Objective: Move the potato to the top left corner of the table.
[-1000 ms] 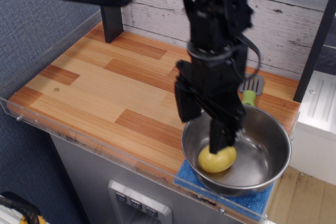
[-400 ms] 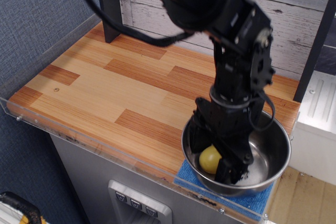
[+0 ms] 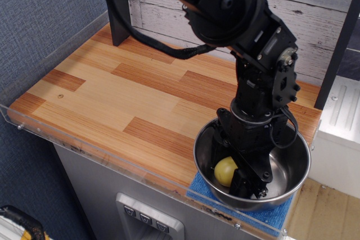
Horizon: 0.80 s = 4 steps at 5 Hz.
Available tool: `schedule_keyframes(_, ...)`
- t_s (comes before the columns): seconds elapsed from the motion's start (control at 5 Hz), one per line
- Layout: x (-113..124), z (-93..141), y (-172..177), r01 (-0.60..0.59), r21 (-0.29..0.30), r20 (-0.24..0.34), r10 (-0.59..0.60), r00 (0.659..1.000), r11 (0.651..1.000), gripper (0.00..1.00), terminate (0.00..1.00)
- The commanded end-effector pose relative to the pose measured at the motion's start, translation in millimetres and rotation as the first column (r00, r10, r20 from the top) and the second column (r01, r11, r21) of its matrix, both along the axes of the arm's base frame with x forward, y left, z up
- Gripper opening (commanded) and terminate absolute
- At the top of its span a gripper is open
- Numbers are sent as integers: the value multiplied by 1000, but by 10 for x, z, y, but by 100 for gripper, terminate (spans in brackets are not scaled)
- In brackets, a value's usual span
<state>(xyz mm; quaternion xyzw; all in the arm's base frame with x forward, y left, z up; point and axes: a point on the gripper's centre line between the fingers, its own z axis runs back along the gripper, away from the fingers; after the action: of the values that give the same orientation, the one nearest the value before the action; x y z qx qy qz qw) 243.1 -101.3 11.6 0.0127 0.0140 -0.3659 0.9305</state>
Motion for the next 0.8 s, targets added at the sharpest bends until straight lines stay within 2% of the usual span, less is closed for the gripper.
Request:
schedule_keyframes(0.0,55,609,136,17,-89,156,-3,988,996,0,0)
schedule_keyframes(0.2,217,1106,444,-92,-129,295,127,947,987,0,0)
schedule_keyframes(0.4,529,1416,960,-292,-125,332,317,888,948,0,0)
schedule_keyframes(0.6,821,1180,1494,-433,-114,297,447,844,894,0,0)
